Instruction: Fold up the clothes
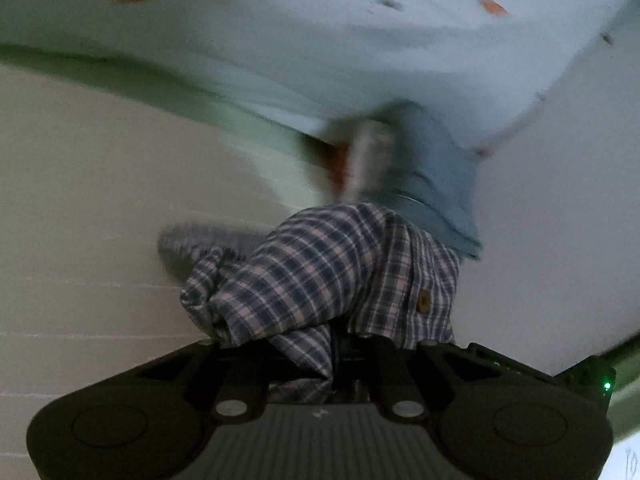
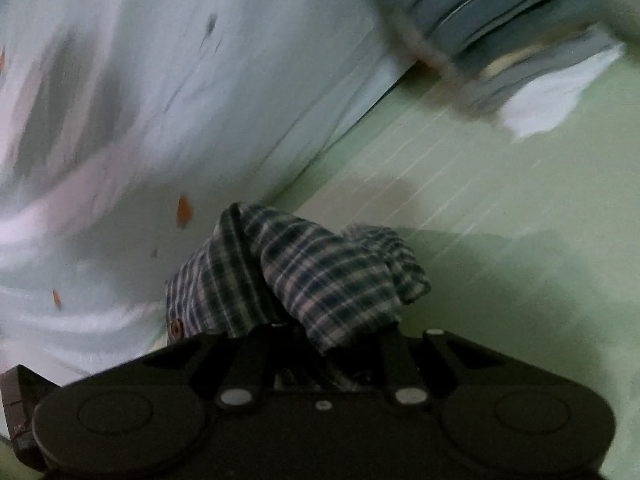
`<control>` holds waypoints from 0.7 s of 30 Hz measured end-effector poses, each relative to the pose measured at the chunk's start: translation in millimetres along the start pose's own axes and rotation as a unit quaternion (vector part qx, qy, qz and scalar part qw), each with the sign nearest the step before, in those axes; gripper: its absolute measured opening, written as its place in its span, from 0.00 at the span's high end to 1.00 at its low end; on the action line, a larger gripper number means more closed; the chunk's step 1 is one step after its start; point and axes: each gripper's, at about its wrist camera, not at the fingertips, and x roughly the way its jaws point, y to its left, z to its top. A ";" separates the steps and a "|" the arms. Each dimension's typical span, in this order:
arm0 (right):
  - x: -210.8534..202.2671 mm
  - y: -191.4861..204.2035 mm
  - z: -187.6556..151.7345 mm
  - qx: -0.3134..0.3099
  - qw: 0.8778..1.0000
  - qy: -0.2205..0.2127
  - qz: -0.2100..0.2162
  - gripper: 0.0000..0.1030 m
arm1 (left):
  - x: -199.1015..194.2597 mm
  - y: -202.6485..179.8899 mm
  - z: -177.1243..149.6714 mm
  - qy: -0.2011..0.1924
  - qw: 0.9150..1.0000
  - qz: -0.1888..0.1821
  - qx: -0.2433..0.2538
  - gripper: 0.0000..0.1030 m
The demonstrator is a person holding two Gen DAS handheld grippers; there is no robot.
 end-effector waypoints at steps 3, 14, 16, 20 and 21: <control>-37.3 -34.2 31.1 0.017 0.999 -0.028 -0.003 0.87 | 29.7 -46.0 -4.3 0.006 1.000 -0.024 0.016 0.88; -112.9 -95.3 201.8 -0.027 0.990 -0.137 0.015 0.87 | 124.8 -183.6 95.9 -0.059 0.990 -0.100 0.075 0.88; -114.6 -92.6 238.7 -0.042 0.987 -0.156 0.022 0.87 | 133.0 -202.6 126.3 -0.084 0.987 -0.099 0.093 0.88; -85.4 -93.2 316.2 -0.061 0.980 -0.186 0.025 0.83 | 170.2 -217.2 190.0 -0.124 0.986 -0.060 0.095 0.80; -68.9 -97.1 332.4 -0.063 0.980 -0.187 0.016 0.74 | 183.7 -216.0 201.2 -0.134 0.986 -0.022 0.094 0.71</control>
